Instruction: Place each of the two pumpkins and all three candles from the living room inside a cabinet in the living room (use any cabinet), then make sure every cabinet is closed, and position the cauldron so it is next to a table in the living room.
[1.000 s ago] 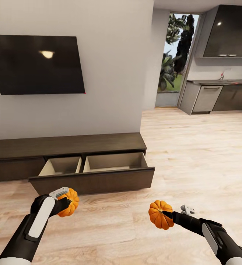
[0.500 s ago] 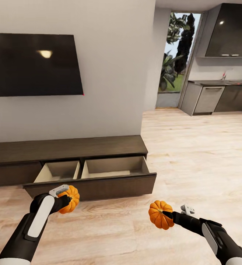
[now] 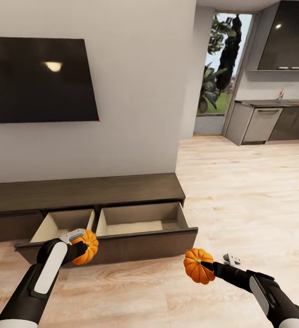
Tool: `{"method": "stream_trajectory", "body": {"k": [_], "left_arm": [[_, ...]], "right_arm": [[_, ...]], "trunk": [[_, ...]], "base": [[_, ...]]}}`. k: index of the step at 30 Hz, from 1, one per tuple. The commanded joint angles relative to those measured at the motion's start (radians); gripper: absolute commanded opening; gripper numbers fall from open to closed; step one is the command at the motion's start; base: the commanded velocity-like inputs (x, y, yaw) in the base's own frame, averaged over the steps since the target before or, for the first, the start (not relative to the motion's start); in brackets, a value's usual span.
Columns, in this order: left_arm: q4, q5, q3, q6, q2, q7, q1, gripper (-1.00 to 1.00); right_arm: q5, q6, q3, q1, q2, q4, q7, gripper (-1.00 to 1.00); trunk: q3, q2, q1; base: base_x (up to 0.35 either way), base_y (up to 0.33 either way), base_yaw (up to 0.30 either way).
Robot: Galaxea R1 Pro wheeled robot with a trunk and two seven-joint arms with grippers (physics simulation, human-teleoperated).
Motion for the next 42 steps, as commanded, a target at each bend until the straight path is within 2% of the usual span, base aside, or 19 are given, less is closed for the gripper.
{"method": "stream_trajectory", "body": {"k": [1, 12, 15, 20, 22, 25, 31, 42], "left_arm": [[-0.001, 0.009, 0.0, 0.001, 0.0, 0.01, -0.001, -1.0], [0.0, 0.011, 0.0, 0.001, 0.0, 0.01, -0.001, -1.0], [0.002, 0.012, 0.001, 0.001, 0.0, 0.009, -0.001, -1.0], [0.005, 0.018, 0.004, 0.001, 0.0, 0.001, -0.001, -1.0], [0.006, 0.036, 0.004, 0.002, 0.003, -0.019, -0.001, -1.0], [0.007, 0.071, 0.004, 0.003, 0.008, -0.049, -0.001, -1.0], [0.008, 0.091, 0.005, 0.004, 0.01, -0.062, -0.001, -1.0], [0.008, 0.092, 0.006, 0.004, 0.01, -0.062, -0.001, -1.0]], "right_arm": [[-0.011, 0.01, -0.003, -0.001, 0.0, -0.001, 0.001, -1.0], [-0.011, 0.01, -0.003, -0.001, 0.0, -0.001, 0.003, -1.0], [-0.012, 0.011, -0.003, -0.001, 0.0, -0.001, 0.021, -1.0], [-0.013, 0.018, -0.006, 0.0, -0.001, 0.001, 0.169, -1.0], [-0.013, 0.031, -0.008, -0.001, -0.001, 0.0, 0.24, -1.0], [-0.013, 0.045, -0.011, -0.001, 0.0, 0.0, 0.289, -1.0], [-0.014, 0.05, -0.01, -0.001, 0.0, 0.001, 0.307, -1.0], [-0.014, 0.05, -0.01, -0.001, 0.001, 0.0, 0.306, -1.0]], "trunk": [[-0.001, 0.0, 0.001], [-0.001, 0.0, 0.001], [-0.001, 0.0, 0.001], [-0.001, 0.0, 0.001], [-0.001, 0.0, 0.001], [-0.001, 0.0, 0.001], [-0.001, 0.0, 0.001], [-0.001, 0.0, 0.001]], "base": [[0.333, 0.0, 0.0], [0.333, 0.0, 0.0], [0.333, 0.0, 0.0], [0.333, 0.0, 0.0], [0.333, 0.0, 0.0], [0.332, 0.0, 0.0], [0.319, 0.0, 0.0], [0.187, 0.0, 0.025]]}}
